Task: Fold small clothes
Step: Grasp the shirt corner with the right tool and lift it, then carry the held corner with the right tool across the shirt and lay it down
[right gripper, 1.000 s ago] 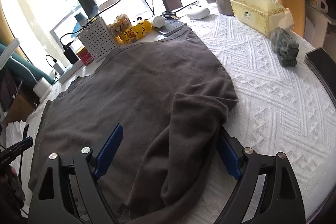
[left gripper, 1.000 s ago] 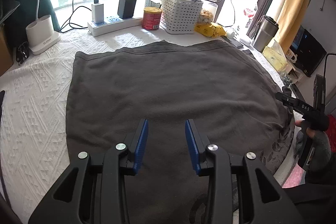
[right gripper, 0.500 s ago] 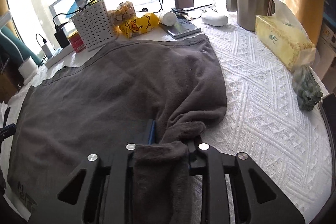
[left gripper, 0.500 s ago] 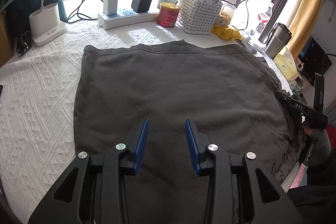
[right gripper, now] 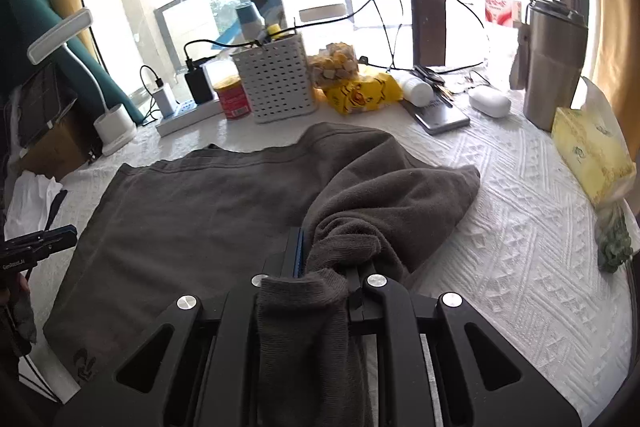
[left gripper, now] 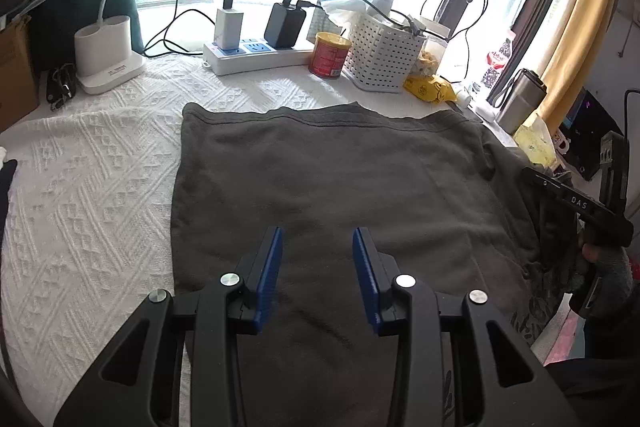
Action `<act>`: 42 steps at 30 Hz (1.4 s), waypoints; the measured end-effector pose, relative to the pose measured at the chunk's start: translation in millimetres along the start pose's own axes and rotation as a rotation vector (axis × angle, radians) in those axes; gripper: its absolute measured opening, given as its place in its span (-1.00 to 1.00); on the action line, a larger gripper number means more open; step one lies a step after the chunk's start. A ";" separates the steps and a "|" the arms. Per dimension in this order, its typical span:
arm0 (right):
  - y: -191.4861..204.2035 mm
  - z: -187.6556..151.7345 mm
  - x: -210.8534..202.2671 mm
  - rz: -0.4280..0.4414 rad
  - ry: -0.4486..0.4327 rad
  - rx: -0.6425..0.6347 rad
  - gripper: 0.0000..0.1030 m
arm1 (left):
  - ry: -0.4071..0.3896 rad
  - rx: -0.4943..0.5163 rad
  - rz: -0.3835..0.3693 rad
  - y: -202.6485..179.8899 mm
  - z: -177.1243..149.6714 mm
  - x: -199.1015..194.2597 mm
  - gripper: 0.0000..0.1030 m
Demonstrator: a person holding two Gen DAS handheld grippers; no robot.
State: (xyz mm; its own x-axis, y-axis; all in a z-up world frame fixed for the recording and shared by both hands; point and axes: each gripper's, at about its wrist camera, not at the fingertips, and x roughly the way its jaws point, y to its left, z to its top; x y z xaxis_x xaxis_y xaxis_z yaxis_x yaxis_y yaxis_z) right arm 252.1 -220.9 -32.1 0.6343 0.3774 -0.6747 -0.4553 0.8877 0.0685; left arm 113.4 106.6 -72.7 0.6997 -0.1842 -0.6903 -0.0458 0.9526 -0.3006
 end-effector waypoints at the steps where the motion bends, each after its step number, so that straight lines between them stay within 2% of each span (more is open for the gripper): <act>1: 7.6 2.7 -1.0 0.007 -0.003 -0.012 -0.68 | -0.008 -0.007 -0.002 2.9 -1.1 -2.4 -0.30; 13: 102.7 13.0 14.9 0.128 0.024 -0.126 -0.70 | -0.069 -0.040 -0.036 27.5 -14.7 -27.2 -0.30; 27: 204.5 6.8 36.2 0.282 0.076 -0.273 -0.75 | -0.107 -0.108 -0.015 62.7 -31.2 -50.6 -0.30; 32: 236.0 -5.2 47.4 0.362 0.119 -0.303 -0.75 | -0.114 -0.122 0.004 70.9 -35.0 -55.7 -0.29; 34: 251.8 -14.0 54.8 0.391 0.162 -0.334 -0.75 | -0.112 -0.127 0.011 74.0 -37.4 -57.1 -0.27; 37: 261.2 -25.0 60.4 0.412 0.187 -0.323 -0.75 | -0.115 -0.142 0.018 77.5 -41.2 -60.4 -0.16; 42: 269.5 -31.1 56.5 0.451 0.204 -0.320 -0.75 | -0.123 -0.153 0.038 80.5 -45.2 -67.6 -0.16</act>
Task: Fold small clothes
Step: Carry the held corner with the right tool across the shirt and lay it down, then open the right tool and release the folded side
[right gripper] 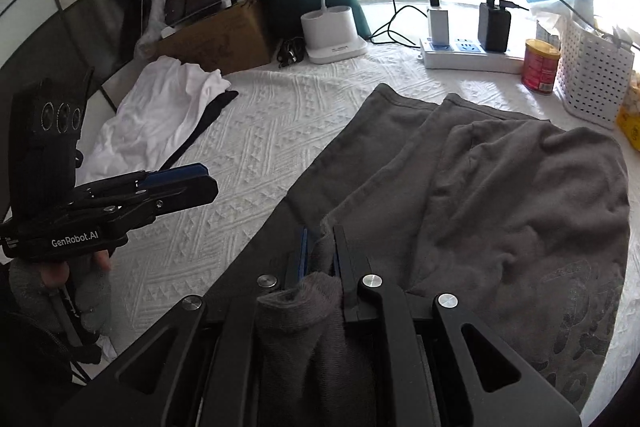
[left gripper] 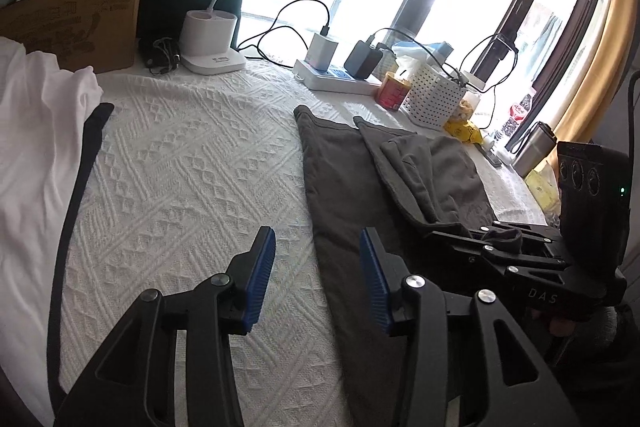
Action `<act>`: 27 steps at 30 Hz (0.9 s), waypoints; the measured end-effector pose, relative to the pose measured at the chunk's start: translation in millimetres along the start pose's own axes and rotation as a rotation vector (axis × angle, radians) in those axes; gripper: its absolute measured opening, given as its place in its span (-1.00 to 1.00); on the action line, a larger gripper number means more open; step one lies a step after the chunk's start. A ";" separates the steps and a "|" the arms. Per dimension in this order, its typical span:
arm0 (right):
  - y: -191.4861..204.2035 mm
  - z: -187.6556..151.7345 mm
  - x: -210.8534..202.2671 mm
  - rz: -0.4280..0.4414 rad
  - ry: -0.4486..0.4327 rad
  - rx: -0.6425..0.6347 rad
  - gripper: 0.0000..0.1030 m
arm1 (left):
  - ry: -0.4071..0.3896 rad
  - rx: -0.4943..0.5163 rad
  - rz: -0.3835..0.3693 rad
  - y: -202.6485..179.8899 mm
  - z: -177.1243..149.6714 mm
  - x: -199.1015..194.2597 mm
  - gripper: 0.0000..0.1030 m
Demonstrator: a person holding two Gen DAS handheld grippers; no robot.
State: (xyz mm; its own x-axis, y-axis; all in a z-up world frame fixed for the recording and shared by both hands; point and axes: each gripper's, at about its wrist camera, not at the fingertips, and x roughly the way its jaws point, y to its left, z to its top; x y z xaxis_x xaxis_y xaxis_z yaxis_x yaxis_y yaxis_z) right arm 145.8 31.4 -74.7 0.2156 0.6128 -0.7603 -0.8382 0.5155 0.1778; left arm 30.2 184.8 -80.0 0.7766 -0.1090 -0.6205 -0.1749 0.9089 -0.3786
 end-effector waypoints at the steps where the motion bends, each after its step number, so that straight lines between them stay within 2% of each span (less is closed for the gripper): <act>1: 2.2 -1.6 1.2 0.012 0.012 -0.001 -0.74 | -0.002 -0.003 0.004 0.9 0.1 -1.3 -0.16; 5: 15.7 -10.6 1.7 0.069 0.063 -0.057 -0.64 | -0.011 -0.005 0.008 -0.7 0.9 -6.4 -0.16; 6: 19.2 -12.6 0.9 0.067 0.071 -0.071 -0.38 | -0.011 -0.001 0.009 -2.6 1.2 -6.4 -0.16; 8: 27.6 -17.7 -5.8 0.102 0.063 -0.096 0.00 | -0.006 0.014 0.006 -9.0 1.4 -5.1 -0.16; 9: 31.1 -19.8 -10.6 0.118 0.053 -0.108 0.08 | -0.002 0.024 0.005 -13.5 1.6 -4.1 -0.16; 12: 36.2 -25.3 -28.8 0.124 0.025 -0.138 0.08 | 0.011 0.045 -0.008 -26.1 2.1 -0.7 -0.15; 15: 23.0 -27.8 -52.3 0.104 -0.017 -0.106 0.08 | 0.041 0.064 -0.029 -39.4 1.4 8.3 -0.15; 20: -30.3 -35.9 -91.0 -0.006 -0.105 0.012 0.08 | 0.101 0.093 -0.055 -60.6 0.6 33.7 -0.15; 27: -110.4 -54.9 -119.5 -0.168 -0.140 0.179 0.08 | 0.153 0.137 -0.054 -79.1 17.9 66.5 -0.15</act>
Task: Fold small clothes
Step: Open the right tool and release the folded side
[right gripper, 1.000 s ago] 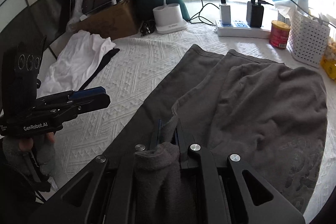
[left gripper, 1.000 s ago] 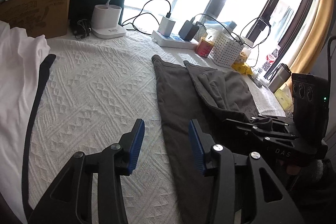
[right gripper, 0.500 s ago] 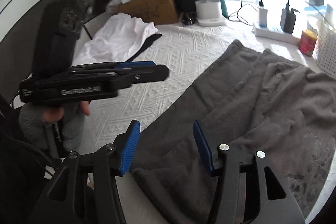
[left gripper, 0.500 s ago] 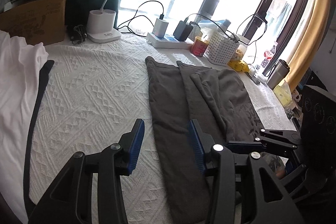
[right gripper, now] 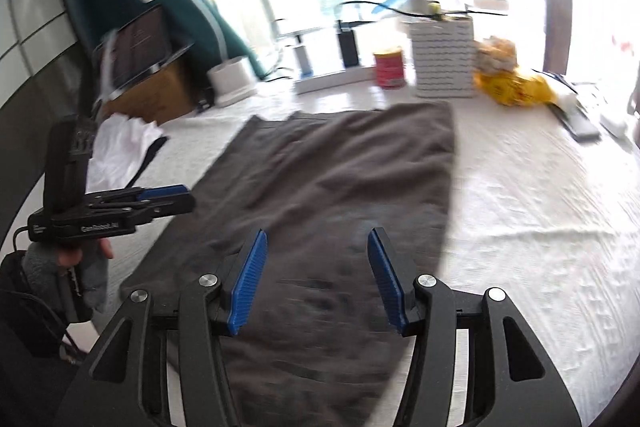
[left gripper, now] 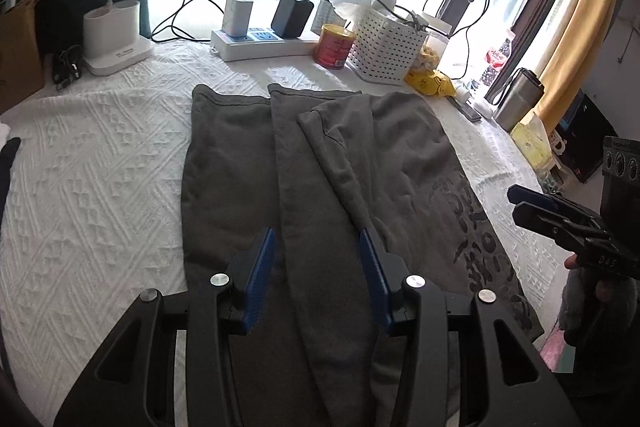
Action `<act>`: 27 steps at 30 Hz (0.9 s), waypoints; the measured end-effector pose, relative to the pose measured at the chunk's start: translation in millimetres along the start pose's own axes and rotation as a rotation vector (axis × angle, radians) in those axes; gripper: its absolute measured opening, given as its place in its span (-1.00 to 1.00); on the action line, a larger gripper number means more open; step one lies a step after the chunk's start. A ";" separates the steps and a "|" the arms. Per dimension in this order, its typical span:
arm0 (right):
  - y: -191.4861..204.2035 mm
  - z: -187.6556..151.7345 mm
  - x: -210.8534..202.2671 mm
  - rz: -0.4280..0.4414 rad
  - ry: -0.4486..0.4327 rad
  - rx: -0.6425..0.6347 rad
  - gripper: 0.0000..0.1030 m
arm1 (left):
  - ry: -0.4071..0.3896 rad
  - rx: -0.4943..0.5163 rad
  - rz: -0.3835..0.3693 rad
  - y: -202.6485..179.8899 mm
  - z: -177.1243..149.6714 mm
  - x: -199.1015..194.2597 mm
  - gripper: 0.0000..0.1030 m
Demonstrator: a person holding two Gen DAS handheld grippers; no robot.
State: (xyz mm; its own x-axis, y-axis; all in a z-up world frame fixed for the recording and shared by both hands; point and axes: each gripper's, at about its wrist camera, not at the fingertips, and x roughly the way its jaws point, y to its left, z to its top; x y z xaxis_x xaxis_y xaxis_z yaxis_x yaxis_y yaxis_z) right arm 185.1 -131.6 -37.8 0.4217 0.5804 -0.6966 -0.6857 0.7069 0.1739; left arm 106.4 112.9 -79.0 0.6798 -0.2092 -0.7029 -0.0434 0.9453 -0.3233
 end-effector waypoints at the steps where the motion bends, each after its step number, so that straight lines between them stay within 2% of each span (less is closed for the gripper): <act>1: -9.4 -0.2 -1.9 -0.015 -0.007 0.016 0.08 | 0.013 0.004 -0.006 -0.6 4.5 5.1 -0.15; 6: -47.3 0.1 -3.5 -0.059 -0.024 0.075 0.08 | 0.040 0.011 -0.019 -1.7 29.3 24.7 -0.15; 12: -70.9 3.7 5.3 -0.071 -0.016 0.102 0.08 | 0.065 0.024 0.016 2.9 50.8 49.5 -0.14; 13: -73.9 4.9 7.0 -0.071 -0.014 0.105 0.08 | 0.069 0.023 0.020 3.8 53.9 53.7 -0.05; 14: -76.3 6.0 8.8 -0.071 -0.012 0.108 0.08 | 0.070 0.020 0.018 5.5 56.8 57.6 0.14; 15: -78.2 7.0 10.2 -0.072 -0.010 0.110 0.08 | 0.070 0.015 0.012 6.5 60.3 62.1 0.20; 21: -83.4 12.9 22.0 -0.073 0.005 0.115 0.08 | 0.139 -0.009 0.005 13.2 67.6 90.4 0.21; 22: -83.6 13.4 23.6 -0.073 0.007 0.114 0.08 | 0.128 -0.007 0.009 12.8 68.1 90.1 0.21; 24: -83.8 13.7 26.7 -0.072 0.012 0.116 0.08 | 0.119 0.003 0.023 10.6 69.1 88.8 0.17; 26: -83.6 13.7 29.6 -0.072 0.019 0.117 0.08 | 0.099 0.021 0.041 6.9 69.6 85.4 -0.25; 27: -83.6 13.7 31.1 -0.072 0.023 0.119 0.08 | 0.092 0.032 0.052 5.0 69.4 83.8 -0.31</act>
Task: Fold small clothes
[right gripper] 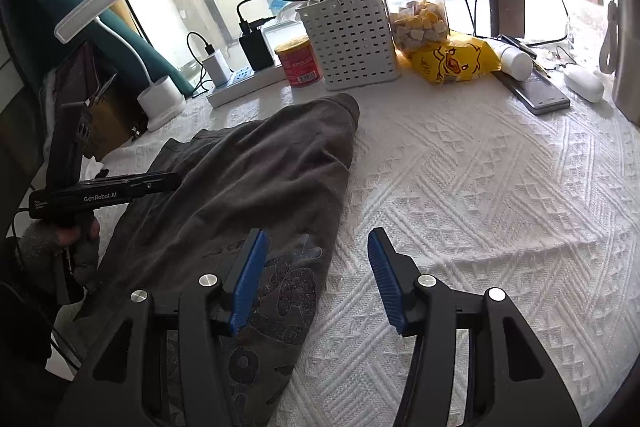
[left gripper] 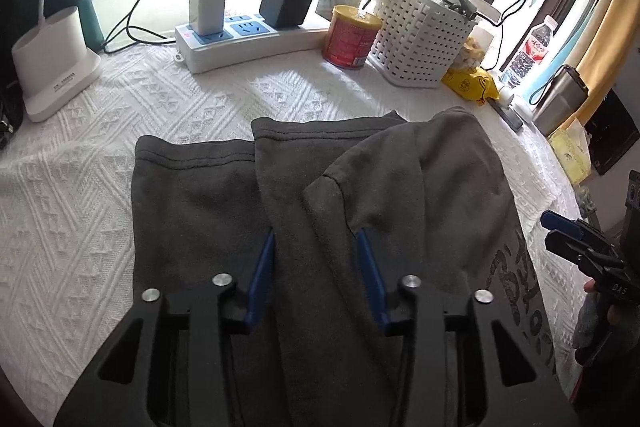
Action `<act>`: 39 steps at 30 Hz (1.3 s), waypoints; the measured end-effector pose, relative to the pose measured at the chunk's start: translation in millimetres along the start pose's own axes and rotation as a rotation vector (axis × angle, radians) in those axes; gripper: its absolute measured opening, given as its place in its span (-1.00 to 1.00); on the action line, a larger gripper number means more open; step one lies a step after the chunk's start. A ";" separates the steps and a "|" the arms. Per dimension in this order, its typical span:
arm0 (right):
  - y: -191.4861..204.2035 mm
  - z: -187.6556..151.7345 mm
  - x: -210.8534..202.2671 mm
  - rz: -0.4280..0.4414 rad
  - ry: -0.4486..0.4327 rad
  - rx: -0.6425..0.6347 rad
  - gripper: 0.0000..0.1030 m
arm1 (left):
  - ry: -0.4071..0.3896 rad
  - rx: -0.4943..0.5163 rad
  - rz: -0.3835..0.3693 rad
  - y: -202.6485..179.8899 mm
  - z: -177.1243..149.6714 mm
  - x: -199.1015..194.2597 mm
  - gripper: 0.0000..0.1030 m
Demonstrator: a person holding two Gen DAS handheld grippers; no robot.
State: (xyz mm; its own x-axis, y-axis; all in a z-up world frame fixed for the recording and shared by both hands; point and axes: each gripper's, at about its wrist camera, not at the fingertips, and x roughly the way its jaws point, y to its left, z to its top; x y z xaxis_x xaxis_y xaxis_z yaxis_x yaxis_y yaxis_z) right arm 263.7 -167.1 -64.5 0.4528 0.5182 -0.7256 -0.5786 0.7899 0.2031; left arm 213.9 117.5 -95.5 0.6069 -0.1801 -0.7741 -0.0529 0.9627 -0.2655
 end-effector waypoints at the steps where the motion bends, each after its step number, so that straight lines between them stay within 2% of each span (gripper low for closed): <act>1: 0.1 0.3 1.3 0.000 0.003 0.001 0.08 | -0.008 0.013 0.003 -2.0 -0.6 -1.3 -0.44; 2: 0.8 0.4 2.4 0.001 0.005 0.000 0.08 | -0.010 0.029 0.009 -4.4 -1.7 -2.3 -0.58; 3: 1.5 0.6 3.3 0.002 0.007 -0.001 0.08 | -0.012 0.039 0.015 -6.2 -1.9 -1.9 -0.61; 7: 5.0 2.0 6.1 0.007 0.011 -0.009 0.08 | -0.034 0.095 0.061 -15.4 -4.3 -5.1 -0.62; 12: 8.3 1.2 8.7 0.014 0.017 -0.011 0.08 | -0.030 0.111 0.027 -20.7 -6.9 0.7 -0.62; 13: 8.5 0.9 8.8 0.015 0.018 -0.011 0.08 | -0.029 0.112 0.023 -20.7 -7.0 2.0 -0.68; 14: 8.8 0.5 8.5 0.015 0.018 -0.012 0.08 | -0.027 0.112 0.021 -19.3 -6.6 2.7 -0.86; 16: 8.4 -0.3 7.3 0.016 0.016 -0.010 0.08 | -0.039 0.103 0.003 -17.2 -6.0 -0.5 -0.90; 22: 7.9 0.6 4.0 0.003 0.011 -0.009 0.08 | -0.127 0.137 0.020 -19.8 -3.3 -30.6 -0.91; 27: 17.2 2.3 6.7 0.001 0.019 -0.031 0.08 | -0.191 0.079 0.039 -1.7 -0.3 -57.4 -0.92; 30: 26.5 2.1 11.7 0.007 0.032 -0.051 0.08 | -0.198 0.053 0.064 15.2 0.2 -61.9 -0.93; 33: 35.2 1.3 16.9 0.012 0.047 -0.065 0.08 | -0.191 0.019 0.080 35.3 -2.0 -56.1 -0.93; 36: 43.2 1.6 19.8 0.019 0.057 -0.078 0.08 | -0.123 0.011 0.088 47.5 -9.6 -34.8 -0.92; 39: 49.4 0.8 22.0 0.017 0.071 -0.091 0.08 | -0.082 -0.023 0.058 53.4 -17.2 -23.7 -0.91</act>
State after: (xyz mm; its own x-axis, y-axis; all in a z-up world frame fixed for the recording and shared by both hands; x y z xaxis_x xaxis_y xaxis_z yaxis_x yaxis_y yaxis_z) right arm 245.6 -116.4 -69.9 0.3953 0.5042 -0.7678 -0.6467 0.7464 0.1572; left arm 183.1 169.7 -101.2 0.6655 -0.1063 -0.7388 -0.1075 0.9658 -0.2358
